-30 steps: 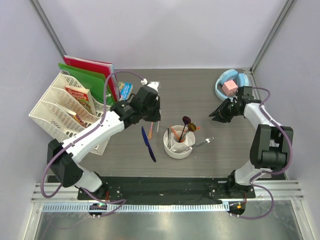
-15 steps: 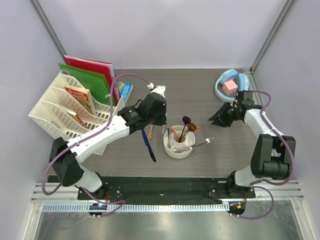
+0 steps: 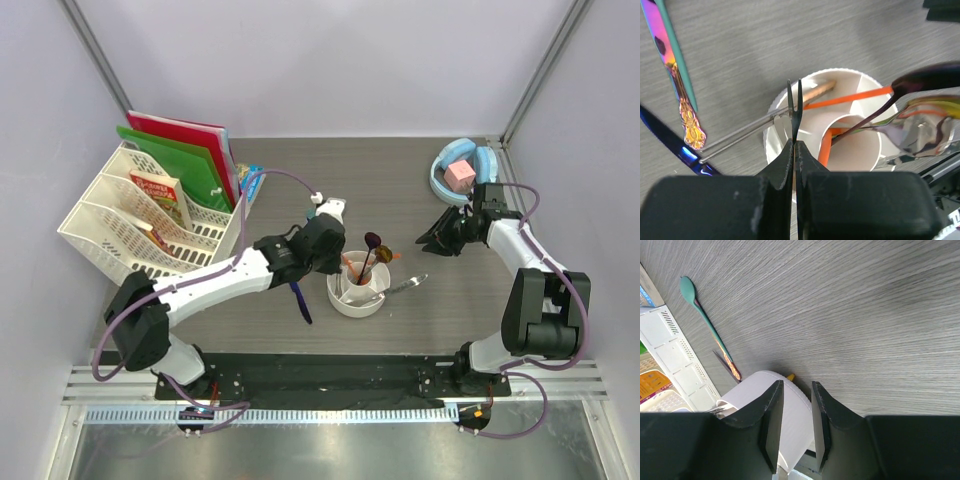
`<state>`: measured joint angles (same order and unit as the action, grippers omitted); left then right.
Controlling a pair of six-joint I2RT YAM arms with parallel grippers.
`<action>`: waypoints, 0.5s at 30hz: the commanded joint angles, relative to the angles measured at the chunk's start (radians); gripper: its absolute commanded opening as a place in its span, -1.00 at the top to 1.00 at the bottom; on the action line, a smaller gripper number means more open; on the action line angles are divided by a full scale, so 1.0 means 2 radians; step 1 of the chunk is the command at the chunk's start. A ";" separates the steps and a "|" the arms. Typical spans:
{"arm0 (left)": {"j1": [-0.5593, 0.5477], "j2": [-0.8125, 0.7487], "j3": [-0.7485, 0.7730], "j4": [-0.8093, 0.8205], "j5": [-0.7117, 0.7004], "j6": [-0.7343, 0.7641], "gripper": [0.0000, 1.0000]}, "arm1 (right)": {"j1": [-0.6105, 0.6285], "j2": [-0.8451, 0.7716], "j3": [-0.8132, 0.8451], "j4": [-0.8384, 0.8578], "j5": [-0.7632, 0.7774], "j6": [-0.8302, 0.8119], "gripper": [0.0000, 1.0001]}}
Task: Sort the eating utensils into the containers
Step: Place the fork in the storage box.
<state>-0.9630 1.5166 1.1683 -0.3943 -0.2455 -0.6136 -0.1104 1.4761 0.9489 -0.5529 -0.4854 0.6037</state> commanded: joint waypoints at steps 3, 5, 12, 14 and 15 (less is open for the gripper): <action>-0.030 -0.010 -0.030 0.069 -0.045 -0.011 1.00 | 0.005 -0.012 -0.002 0.012 -0.003 -0.004 0.31; -0.040 -0.017 -0.047 0.090 -0.061 -0.008 1.00 | 0.005 -0.015 -0.004 0.012 -0.003 -0.005 0.31; -0.052 -0.014 -0.070 0.111 -0.085 -0.006 1.00 | 0.006 -0.018 -0.010 0.013 0.000 -0.007 0.31; -0.052 -0.013 -0.076 0.115 -0.087 -0.004 1.00 | 0.006 -0.019 -0.011 0.013 0.000 -0.007 0.31; -0.052 -0.012 -0.077 0.115 -0.088 -0.002 1.00 | 0.006 -0.019 -0.013 0.013 0.000 -0.007 0.31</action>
<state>-1.0611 1.5154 1.0248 -0.2443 -0.3626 -0.6212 -0.1040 1.4761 0.9302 -0.5457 -0.4850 0.6029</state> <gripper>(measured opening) 0.003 0.342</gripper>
